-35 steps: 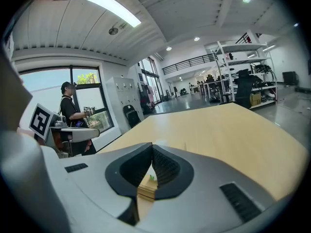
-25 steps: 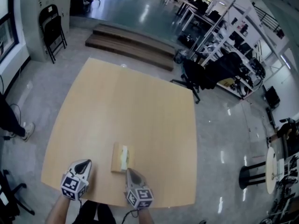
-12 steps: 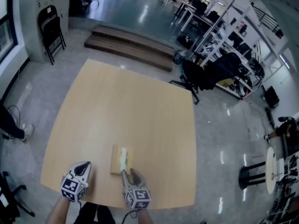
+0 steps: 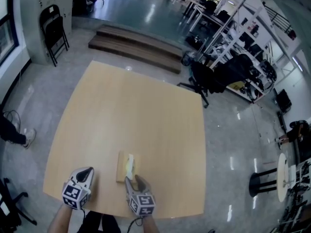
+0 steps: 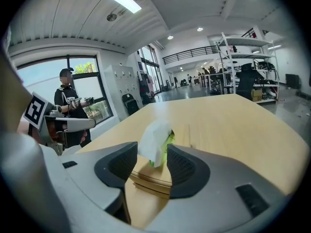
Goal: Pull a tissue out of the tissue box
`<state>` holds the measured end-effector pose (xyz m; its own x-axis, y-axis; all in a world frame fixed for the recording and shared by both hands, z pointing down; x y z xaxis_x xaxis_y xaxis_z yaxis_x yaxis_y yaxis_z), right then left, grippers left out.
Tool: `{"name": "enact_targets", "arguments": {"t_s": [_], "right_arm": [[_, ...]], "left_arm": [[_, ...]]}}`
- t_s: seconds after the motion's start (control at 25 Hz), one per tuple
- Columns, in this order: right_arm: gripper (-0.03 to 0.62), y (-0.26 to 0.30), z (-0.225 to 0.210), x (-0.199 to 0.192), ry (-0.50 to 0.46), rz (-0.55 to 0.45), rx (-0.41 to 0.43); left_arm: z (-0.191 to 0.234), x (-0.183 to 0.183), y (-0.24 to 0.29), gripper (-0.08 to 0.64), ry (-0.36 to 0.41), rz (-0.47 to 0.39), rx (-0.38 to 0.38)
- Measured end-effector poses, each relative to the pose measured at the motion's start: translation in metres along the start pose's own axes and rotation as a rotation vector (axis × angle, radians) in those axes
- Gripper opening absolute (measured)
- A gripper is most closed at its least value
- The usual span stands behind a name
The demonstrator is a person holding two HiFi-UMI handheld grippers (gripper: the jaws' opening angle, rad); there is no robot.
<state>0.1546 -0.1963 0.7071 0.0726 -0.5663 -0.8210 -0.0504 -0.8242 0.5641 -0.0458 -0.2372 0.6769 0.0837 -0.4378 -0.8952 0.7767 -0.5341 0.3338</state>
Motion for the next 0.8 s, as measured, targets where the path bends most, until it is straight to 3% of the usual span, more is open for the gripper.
{"name": "enact_targets", "arguments": {"t_s": [0.08, 0.24, 0.8], "right_arm": [[0.197, 0.001, -0.002, -0.001, -0.005, 0.004, -0.007], [0.029, -0.001, -0.008, 0.001, -0.020, -0.005, -0.079], [0.012, 0.004, -0.010, 0.000, -0.012, -0.006, -0.064]], "left_arm": [[0.000, -0.005, 0.002, 0.006, -0.004, 0.003, -0.008], [0.000, -0.006, 0.003, 0.006, -0.009, 0.004, -0.021], [0.004, -0.006, 0.009, 0.006, -0.003, -0.002, -0.025]]}}
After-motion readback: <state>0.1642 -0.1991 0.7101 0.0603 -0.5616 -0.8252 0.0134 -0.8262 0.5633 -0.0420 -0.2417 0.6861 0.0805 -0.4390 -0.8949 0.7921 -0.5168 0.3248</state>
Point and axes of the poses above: the fingertips, and each gripper's own axes: y forward along the fingers, z to its left, x out of its top, the point moved 3 cm from there along -y, backward along the fingers, and after that the axes turned 14 degrees about -x, right-handed, at the moved point
